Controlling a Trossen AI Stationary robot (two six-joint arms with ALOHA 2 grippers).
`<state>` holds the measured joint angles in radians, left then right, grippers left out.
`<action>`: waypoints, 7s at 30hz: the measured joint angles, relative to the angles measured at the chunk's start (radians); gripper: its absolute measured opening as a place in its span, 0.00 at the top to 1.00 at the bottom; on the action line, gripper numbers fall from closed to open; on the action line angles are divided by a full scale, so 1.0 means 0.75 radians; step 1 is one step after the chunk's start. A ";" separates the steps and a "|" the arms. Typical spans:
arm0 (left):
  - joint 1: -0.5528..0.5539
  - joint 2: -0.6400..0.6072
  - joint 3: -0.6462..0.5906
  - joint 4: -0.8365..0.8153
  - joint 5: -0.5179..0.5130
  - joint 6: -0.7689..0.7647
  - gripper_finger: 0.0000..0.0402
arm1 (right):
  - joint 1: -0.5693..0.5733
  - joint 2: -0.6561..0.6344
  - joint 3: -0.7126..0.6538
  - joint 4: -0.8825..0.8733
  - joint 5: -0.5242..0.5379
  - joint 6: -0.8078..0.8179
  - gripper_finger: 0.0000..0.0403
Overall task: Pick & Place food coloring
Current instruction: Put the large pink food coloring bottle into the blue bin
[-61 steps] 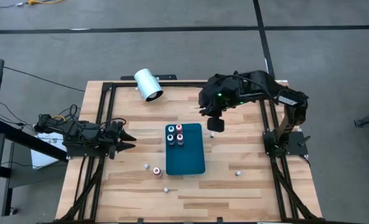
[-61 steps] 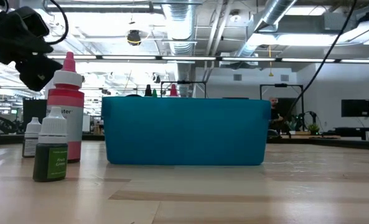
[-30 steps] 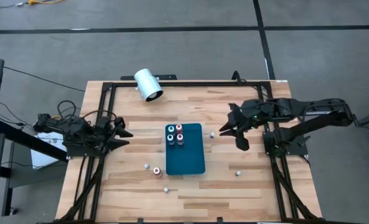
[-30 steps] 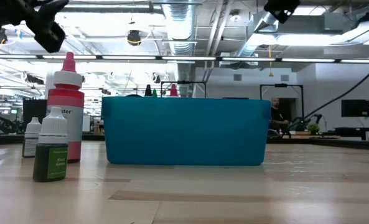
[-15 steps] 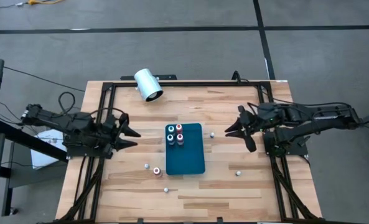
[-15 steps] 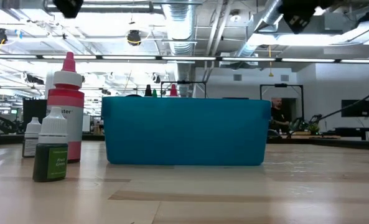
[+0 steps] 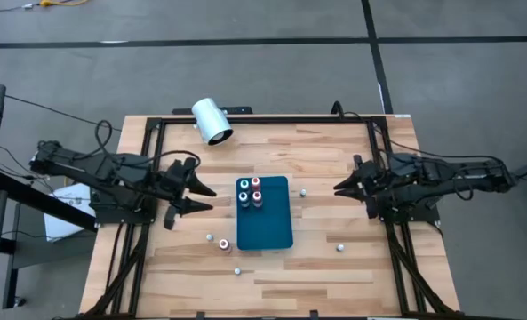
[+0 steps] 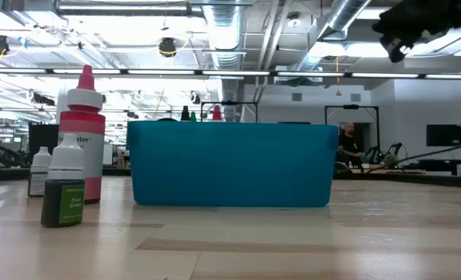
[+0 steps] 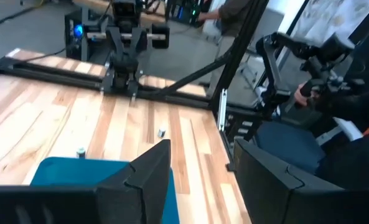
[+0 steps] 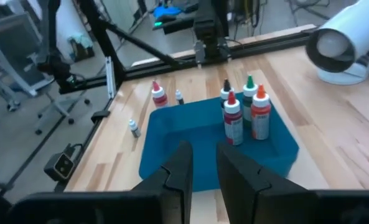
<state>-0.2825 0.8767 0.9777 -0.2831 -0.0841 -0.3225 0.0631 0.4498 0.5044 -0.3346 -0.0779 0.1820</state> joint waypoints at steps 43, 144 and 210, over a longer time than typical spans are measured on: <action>-0.153 0.674 0.294 -0.647 0.220 -0.986 0.58 | 0.000 -0.557 -0.270 -0.041 0.142 -0.067 0.85; -0.234 0.969 0.283 -0.690 -0.040 -1.188 0.58 | 0.000 -0.556 -0.268 -0.032 0.141 -0.067 0.85; -0.021 0.970 1.020 -1.226 -0.422 -0.795 0.94 | 0.000 -0.556 -0.269 -0.032 0.176 -0.067 0.85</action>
<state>-0.2984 1.6039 1.7428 -1.2025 -0.4007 -0.9186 0.0630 0.0326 0.3027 -0.3584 0.0540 0.1319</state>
